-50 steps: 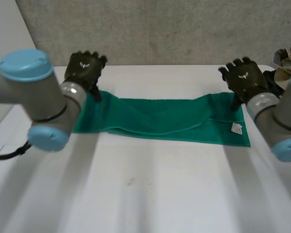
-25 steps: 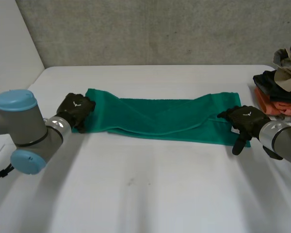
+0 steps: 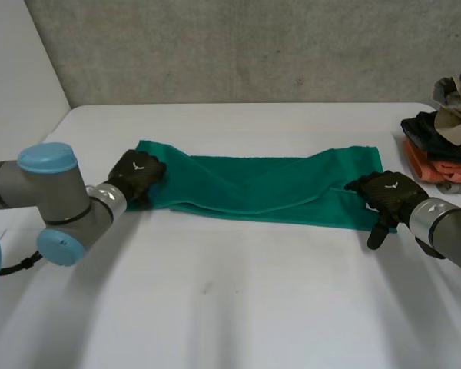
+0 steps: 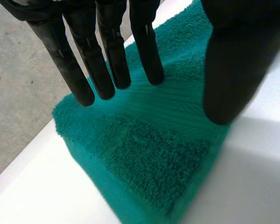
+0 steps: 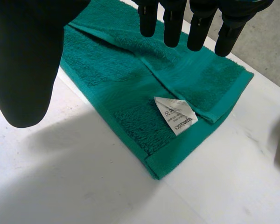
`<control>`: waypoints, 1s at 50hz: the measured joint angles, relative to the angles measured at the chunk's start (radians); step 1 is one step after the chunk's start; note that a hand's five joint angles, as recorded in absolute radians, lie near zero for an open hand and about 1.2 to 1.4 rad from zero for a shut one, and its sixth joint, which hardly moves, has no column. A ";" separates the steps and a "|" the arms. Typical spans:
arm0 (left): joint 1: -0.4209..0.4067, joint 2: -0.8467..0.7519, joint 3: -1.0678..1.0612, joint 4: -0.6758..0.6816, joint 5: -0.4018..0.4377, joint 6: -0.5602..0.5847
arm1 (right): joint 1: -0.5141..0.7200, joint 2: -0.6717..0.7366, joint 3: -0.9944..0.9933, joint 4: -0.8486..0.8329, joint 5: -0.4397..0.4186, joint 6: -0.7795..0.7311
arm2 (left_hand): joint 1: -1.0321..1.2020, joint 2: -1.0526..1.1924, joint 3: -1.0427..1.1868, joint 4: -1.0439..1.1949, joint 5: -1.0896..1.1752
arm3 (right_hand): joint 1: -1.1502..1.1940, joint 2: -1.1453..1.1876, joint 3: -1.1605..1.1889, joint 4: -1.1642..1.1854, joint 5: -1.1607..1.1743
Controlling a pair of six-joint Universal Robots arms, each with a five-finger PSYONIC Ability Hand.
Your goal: Fold the laundry.
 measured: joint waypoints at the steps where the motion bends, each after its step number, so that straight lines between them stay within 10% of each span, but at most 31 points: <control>1: -0.005 -0.013 0.019 -0.008 0.000 0.000 | 0.000 0.000 0.001 0.000 0.000 0.000 | 0.113 0.100 0.099 0.097 0.095 | 0.000 0.000 0.000 0.000 0.000; 12: -0.023 -0.071 0.109 -0.035 -0.004 0.001 | -0.004 -0.002 0.003 -0.005 0.003 0.000 | 0.536 0.585 0.581 0.585 0.551 | 0.000 0.000 0.000 0.000 0.000; 21: -0.051 -0.006 0.098 -0.041 -0.021 -0.020 | -0.005 -0.012 -0.014 -0.009 0.018 0.001 | 0.536 0.586 0.581 0.586 0.551 | 0.000 0.000 0.000 0.000 0.000; 27: -0.057 0.050 0.069 -0.061 -0.022 -0.068 | -0.002 -0.034 -0.020 -0.006 0.025 0.001 | -0.016 0.025 0.031 0.019 0.022 | 0.000 0.000 0.000 0.000 0.000; 50: -0.051 -0.082 0.166 -0.141 0.033 -0.097 | 0.004 -0.030 0.009 -0.010 0.023 -0.003 | 0.166 0.165 0.158 0.156 0.151 | 0.000 0.000 0.000 0.000 0.000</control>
